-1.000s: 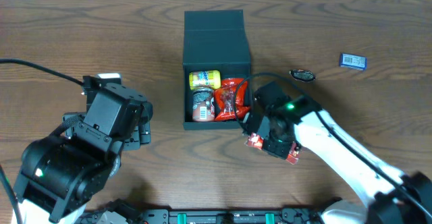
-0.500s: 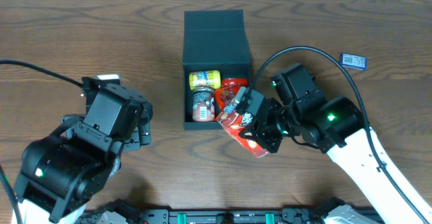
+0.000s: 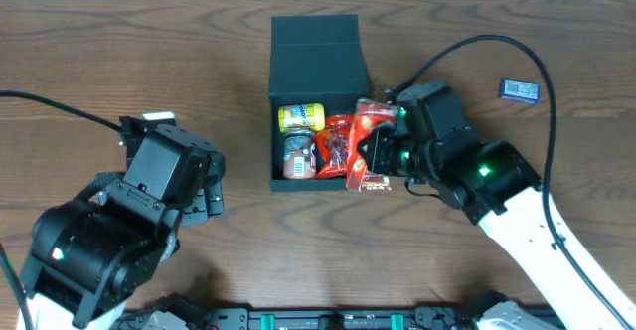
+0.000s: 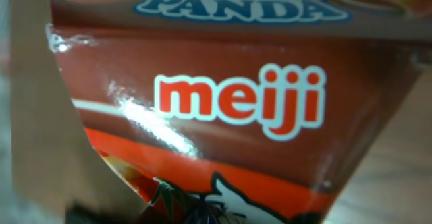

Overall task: Pack container
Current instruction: 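Insert the Hello Panda box upright into the box's right side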

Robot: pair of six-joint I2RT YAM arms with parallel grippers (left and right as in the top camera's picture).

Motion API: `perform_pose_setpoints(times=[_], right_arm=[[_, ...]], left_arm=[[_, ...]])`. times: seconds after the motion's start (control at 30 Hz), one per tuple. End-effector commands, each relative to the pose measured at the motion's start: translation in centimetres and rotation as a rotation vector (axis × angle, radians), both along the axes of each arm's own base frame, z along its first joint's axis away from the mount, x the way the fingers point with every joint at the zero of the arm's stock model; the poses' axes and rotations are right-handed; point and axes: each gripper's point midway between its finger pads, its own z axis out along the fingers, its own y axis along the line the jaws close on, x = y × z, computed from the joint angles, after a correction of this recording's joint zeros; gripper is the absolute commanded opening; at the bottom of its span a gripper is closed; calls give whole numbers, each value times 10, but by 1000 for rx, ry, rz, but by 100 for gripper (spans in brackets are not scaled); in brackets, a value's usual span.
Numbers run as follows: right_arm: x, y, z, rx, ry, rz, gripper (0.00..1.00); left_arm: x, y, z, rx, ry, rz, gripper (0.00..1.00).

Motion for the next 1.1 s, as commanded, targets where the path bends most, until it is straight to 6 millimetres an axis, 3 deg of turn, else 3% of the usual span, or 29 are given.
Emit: perform_pose_setpoints(times=[0.0, 0.23, 0.47, 0.73, 0.9, 1.07], right_arm=[[17, -11, -15, -9, 60, -241, 2], [27, 11, -68, -105, 167, -182, 2], [45, 33, -71, -172, 119, -25, 2], [39, 51, -105, -191, 167, 194, 2], [38, 50, -130, -226, 219, 210, 2], [42, 40, -135, -288, 204, 203, 2]], left_arm=[[-1, 1, 0, -13, 0, 21, 95], [-1, 1, 0, -13, -2, 21, 95], [-1, 1, 0, -12, -1, 21, 95], [1, 0, 1, -16, -7, 21, 95], [1, 0, 1, -16, -7, 21, 95], [1, 1, 1, -16, -7, 21, 95]])
